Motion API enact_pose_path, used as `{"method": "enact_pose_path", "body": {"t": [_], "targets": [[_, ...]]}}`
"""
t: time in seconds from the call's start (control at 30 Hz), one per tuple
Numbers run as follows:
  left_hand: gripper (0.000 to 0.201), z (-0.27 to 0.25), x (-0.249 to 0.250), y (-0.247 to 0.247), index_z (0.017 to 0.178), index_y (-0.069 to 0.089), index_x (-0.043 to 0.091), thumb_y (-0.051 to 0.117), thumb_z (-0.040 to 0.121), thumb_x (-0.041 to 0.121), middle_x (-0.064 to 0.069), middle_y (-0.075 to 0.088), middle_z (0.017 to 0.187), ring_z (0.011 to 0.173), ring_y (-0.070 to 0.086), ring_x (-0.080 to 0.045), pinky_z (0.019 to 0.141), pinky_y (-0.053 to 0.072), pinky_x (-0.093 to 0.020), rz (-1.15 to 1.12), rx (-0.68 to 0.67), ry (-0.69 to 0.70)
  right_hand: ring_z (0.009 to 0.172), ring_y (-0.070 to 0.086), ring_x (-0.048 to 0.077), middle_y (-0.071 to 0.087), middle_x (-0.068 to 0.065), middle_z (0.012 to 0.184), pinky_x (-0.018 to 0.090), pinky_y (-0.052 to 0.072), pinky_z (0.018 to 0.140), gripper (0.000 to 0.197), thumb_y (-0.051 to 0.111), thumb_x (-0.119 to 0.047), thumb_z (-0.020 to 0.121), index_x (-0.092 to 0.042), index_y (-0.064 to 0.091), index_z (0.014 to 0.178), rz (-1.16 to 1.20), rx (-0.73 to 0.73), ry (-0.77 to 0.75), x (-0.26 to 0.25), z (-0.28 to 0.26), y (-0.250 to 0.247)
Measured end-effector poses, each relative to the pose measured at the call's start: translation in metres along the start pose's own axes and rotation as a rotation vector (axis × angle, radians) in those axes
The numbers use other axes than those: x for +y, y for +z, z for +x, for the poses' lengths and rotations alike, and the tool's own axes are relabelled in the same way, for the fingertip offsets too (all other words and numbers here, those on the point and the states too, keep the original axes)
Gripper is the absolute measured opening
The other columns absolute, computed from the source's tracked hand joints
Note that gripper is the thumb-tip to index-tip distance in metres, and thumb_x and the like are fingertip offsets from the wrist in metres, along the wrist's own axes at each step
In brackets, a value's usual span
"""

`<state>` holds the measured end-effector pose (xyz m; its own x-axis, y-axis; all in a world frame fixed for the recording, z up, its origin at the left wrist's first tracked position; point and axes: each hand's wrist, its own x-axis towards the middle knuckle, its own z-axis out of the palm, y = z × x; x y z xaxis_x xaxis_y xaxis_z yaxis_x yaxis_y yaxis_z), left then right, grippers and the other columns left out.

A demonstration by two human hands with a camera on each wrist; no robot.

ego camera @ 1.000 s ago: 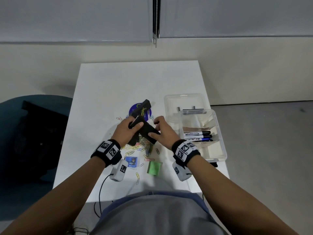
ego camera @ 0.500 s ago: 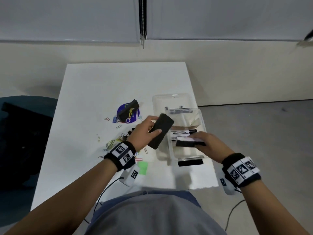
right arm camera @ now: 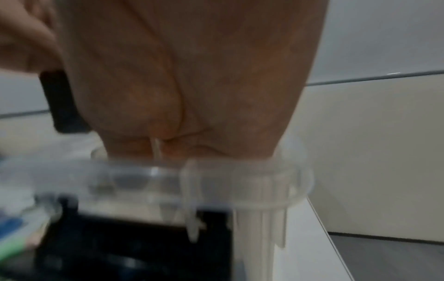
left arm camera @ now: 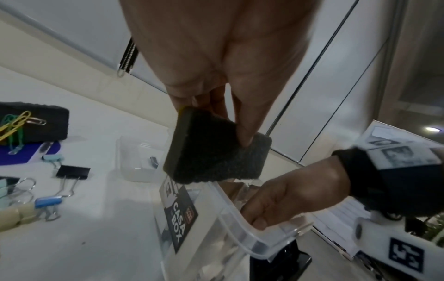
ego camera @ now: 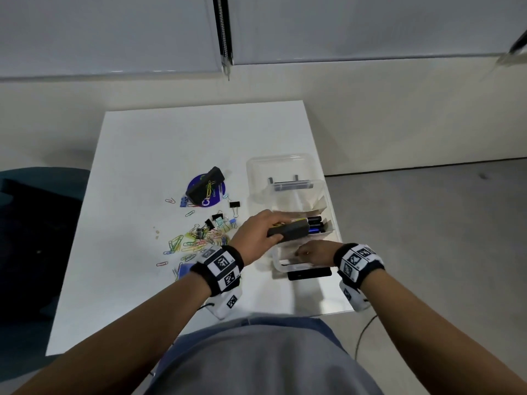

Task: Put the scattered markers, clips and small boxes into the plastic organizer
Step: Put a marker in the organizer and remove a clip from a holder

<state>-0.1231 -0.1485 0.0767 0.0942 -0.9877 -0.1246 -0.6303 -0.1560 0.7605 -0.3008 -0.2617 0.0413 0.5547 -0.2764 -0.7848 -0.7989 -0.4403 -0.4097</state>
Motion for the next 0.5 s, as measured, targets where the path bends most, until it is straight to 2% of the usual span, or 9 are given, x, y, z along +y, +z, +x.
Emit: {"method": "enact_pose_path", "body": {"t": [0.07,0.13,0.2,0.27,0.33,0.4,0.5], "targets": [[0.044,0.002,0.005,0.002,0.125,0.057,0.027,0.068,0.085,0.015,0.006,0.063,0.113,0.106,0.06,-0.011,0.089,0.047,-0.022,-0.003,0.004,-0.011,0.106,0.057,0.019,0.06,-0.004,0.112,0.024,0.038,0.087,0.021,0.054,-0.032,0.096,-0.02,0.061,0.112,0.03,0.072,-0.073,0.007,-0.014,-0.008],[0.039,0.006,0.009,0.006,0.118,0.053,0.029,0.068,0.083,0.018,0.005,0.065,0.113,0.103,0.062,-0.013,0.089,0.051,-0.035,0.025,-0.004,-0.003,0.093,0.061,0.015,0.061,-0.012,0.098,0.026,0.045,0.081,0.022,0.063,-0.033,0.09,-0.025,0.058,0.111,0.156,0.228,-0.096,0.019,-0.031,-0.014],[0.038,0.011,0.014,0.012,0.112,0.047,0.029,0.068,0.083,0.019,0.004,0.064,0.108,0.099,0.062,-0.015,0.087,0.051,-0.037,0.055,-0.032,0.012,0.09,0.064,0.011,0.063,-0.01,0.101,0.024,0.049,0.078,0.041,0.07,-0.029,0.084,-0.033,0.049,0.119,0.284,0.419,-0.168,0.021,-0.05,-0.017],[0.04,0.016,0.021,0.022,0.112,0.044,0.027,0.068,0.083,0.016,0.004,0.062,0.105,0.098,0.062,-0.015,0.087,0.052,-0.036,0.037,-0.065,0.021,0.093,0.062,0.007,0.062,-0.009,0.106,0.019,0.047,0.077,0.052,0.073,-0.023,0.081,-0.035,0.047,0.125,0.234,0.537,-0.283,0.02,-0.058,-0.016],[0.041,0.021,0.03,0.03,0.111,0.043,0.026,0.069,0.082,0.014,0.004,0.061,0.102,0.095,0.062,-0.013,0.086,0.053,-0.033,-0.037,-0.083,0.02,0.091,0.062,0.013,0.064,-0.006,0.104,0.027,0.049,0.077,0.038,0.068,-0.021,0.085,-0.03,0.054,0.118,0.08,0.558,-0.308,0.021,-0.055,-0.013],[0.038,0.026,0.031,0.03,0.108,0.046,0.024,0.072,0.082,0.019,0.003,0.061,0.101,0.093,0.06,-0.012,0.084,0.051,-0.029,-0.107,-0.071,0.014,0.09,0.063,0.022,0.066,-0.003,0.1,0.038,0.052,0.076,0.024,0.063,-0.02,0.087,-0.027,0.058,0.109,-0.044,0.605,-0.254,0.023,-0.056,-0.014],[0.031,0.039,0.009,0.02,0.114,0.052,0.018,0.065,0.089,0.031,-0.003,0.054,0.114,0.106,0.054,-0.018,0.09,0.047,-0.031,0.033,0.13,-0.022,0.095,0.058,0.023,0.064,-0.001,0.102,0.038,0.051,0.077,0.021,0.062,-0.015,0.084,-0.023,0.064,0.104,-0.213,0.739,-0.215,0.029,-0.059,-0.015]]}}
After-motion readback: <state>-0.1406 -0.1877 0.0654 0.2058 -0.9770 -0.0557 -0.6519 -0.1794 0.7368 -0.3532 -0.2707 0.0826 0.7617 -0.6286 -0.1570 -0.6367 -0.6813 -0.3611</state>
